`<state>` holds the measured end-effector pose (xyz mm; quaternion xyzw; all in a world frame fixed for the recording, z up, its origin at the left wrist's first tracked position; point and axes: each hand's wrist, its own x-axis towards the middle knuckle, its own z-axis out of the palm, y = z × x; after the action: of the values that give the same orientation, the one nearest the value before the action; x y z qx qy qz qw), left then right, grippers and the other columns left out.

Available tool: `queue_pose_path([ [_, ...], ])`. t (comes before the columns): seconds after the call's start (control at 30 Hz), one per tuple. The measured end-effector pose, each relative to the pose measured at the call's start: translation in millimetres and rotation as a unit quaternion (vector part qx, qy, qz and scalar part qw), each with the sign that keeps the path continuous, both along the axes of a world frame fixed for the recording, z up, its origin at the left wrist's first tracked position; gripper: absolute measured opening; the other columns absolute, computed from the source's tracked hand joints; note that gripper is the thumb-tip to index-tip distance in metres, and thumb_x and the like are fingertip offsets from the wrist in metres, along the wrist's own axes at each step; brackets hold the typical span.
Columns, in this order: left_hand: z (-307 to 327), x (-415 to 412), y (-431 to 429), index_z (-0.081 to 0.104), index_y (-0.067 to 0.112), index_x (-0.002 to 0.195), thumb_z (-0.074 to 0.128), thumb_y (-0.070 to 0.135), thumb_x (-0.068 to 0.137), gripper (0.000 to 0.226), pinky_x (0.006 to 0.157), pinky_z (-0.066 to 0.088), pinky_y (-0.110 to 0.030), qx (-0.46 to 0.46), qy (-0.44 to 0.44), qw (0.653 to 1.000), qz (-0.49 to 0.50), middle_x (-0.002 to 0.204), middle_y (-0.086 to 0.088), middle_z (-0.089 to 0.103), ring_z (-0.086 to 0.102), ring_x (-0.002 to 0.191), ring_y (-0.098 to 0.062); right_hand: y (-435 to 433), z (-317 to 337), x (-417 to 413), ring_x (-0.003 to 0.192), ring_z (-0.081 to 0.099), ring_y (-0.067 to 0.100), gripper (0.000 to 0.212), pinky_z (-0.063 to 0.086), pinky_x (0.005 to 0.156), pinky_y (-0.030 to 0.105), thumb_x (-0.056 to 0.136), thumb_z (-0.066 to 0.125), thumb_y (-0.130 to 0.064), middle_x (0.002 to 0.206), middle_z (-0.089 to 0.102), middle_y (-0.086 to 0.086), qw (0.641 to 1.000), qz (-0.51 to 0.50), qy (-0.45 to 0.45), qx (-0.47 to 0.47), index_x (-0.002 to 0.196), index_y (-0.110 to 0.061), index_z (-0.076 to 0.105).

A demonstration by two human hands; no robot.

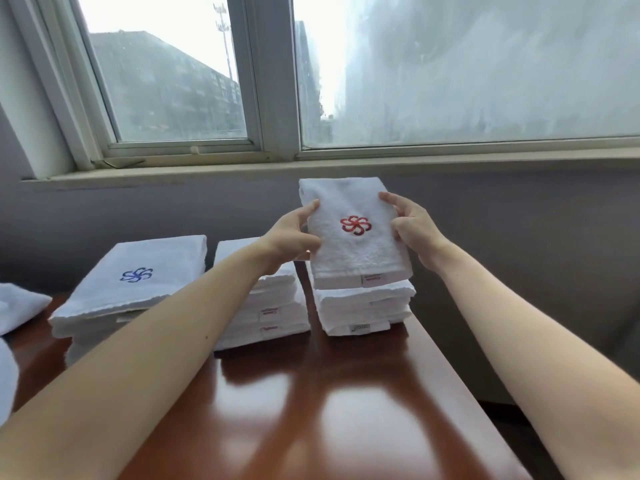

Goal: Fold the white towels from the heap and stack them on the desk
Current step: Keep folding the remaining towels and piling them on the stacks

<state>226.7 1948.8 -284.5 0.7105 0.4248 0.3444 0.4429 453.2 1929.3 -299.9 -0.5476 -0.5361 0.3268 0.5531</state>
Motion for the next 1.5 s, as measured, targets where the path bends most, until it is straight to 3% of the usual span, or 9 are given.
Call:
queue_pose_path([
  [0.1, -12.3, 5.4, 10.0, 0.021, 0.021, 0.156, 0.047, -0.017, 0.081, 0.088, 0.062, 0.053, -0.023, 0.001, 0.019, 1.0, 0.013, 0.131, -0.006, 0.058, 0.062, 0.079, -0.013, 13.5, -12.7, 3.6, 0.087, 0.067, 0.008, 0.075, 0.051, 0.058, 0.014, 0.078, 0.029, 0.016, 0.129, 0.061, 0.009, 1.0, -0.005, -0.001, -0.014, 0.143, -0.017, 0.048],
  [0.27, -35.6, 14.4, 19.7, 0.045, 0.023, 0.144, 0.055, -0.005, 0.08, 0.071, 0.102, 0.04, -0.027, 0.116, 0.291, 0.949, 0.026, 0.151, -0.007, 0.023, 0.038, 0.136, -0.025, 26.6, -41.4, 2.6, 0.104, 0.061, 0.009, 0.071, 0.047, 0.069, 0.007, 0.082, 0.029, 0.017, 0.14, 0.051, 0.002, 0.996, -0.016, -0.045, -0.077, 0.146, -0.009, 0.043],
  [0.4, -43.1, 18.0, 10.5, 0.06, 0.033, 0.126, 0.05, 0.016, 0.095, 0.036, 0.095, 0.049, -0.037, 0.187, 0.375, 0.906, 0.061, 0.132, 0.002, 0.054, 0.053, 0.119, -0.018, 31.6, -59.8, 3.5, 0.131, 0.048, 0.022, 0.061, 0.038, 0.111, 0.03, 0.091, 0.031, 0.005, 0.15, 0.044, 0.006, 0.99, -0.021, -0.068, -0.126, 0.149, -0.011, 0.041],
  [0.6, -31.2, 19.3, -21.9, 0.053, 0.018, 0.074, 0.034, 0.024, 0.098, 0.031, 0.106, 0.035, -0.042, 0.179, 0.413, 0.892, 0.045, 0.079, -0.003, 0.061, 0.059, 0.095, -0.031, 7.6, -43.3, -0.7, 0.139, 0.039, 0.018, 0.05, 0.029, 0.115, 0.03, 0.097, 0.037, -0.007, 0.153, 0.041, 0.002, 0.975, -0.047, -0.186, -0.11, 0.147, -0.012, 0.043],
  [0.67, -29.0, 10.9, -34.5, 0.066, 0.02, 0.107, 0.037, 0.033, 0.101, 0.032, 0.115, 0.018, -0.044, 0.171, 0.399, 0.9, 0.038, 0.111, -0.005, 0.068, 0.055, 0.116, -0.029, -9.1, -34.3, -9.3, 0.139, 0.04, 0.018, 0.048, 0.031, 0.115, 0.035, 0.096, 0.04, -0.013, 0.151, 0.044, 0.0, 0.958, -0.068, -0.268, -0.082, 0.144, -0.017, 0.047],
  [0.77, -22.9, -11.8, -57.3, 0.045, 0.022, 0.145, 0.048, 0.037, 0.099, 0.049, 0.117, 0.024, -0.04, 0.178, 0.331, 0.925, 0.051, 0.147, -0.001, 0.049, 0.04, 0.137, -0.021, -39.1, -13.6, -39.8, 0.133, 0.046, 0.017, 0.047, 0.037, 0.108, 0.034, 0.093, 0.048, -0.02, 0.148, 0.048, -0.003, 0.938, -0.041, -0.342, -0.021, 0.14, -0.023, 0.051],
  [1.03, -14.9, -131.7, -122.1, 0.038, 0.026, 0.149, 0.058, 0.039, 0.093, 0.061, 0.112, 0.033, -0.032, 0.178, 0.332, 0.92, 0.112, 0.154, 0.007, 0.038, 0.036, 0.141, -0.011, -108.1, 29.4, -159.9, 0.135, 0.042, 0.019, 0.06, 0.039, 0.106, 0.037, 0.09, 0.056, -0.028, 0.15, 0.044, -0.001, 0.836, 0.116, -0.536, 0.009, 0.148, -0.025, 0.04],
  [1.4, -39.4, -331.7, -233.0, 0.04, 0.037, 0.144, 0.058, 0.043, 0.089, 0.058, 0.093, 0.043, -0.026, 0.091, 0.373, 0.883, 0.27, 0.147, 0.009, 0.044, 0.056, 0.115, -0.007, -151.0, 12.8, -353.0, 0.133, 0.045, 0.021, 0.055, 0.042, 0.102, 0.037, 0.091, 0.052, -0.029, 0.145, 0.049, -0.002, 0.788, 0.252, -0.55, 0.115, 0.144, -0.03, 0.043],
  [1.5, -42.5, -378.1, -257.2, 0.04, 0.036, 0.145, 0.057, 0.043, 0.09, 0.058, 0.105, 0.039, -0.032, 0.081, 0.385, 0.868, 0.303, 0.152, 0.011, 0.039, 0.041, 0.135, -0.01, -160.5, 10.4, -402.4, 0.132, 0.046, 0.02, 0.058, 0.043, 0.103, 0.04, 0.09, 0.054, -0.031, 0.147, 0.047, -0.003, 0.778, 0.283, -0.545, 0.132, 0.146, -0.031, 0.039],
])
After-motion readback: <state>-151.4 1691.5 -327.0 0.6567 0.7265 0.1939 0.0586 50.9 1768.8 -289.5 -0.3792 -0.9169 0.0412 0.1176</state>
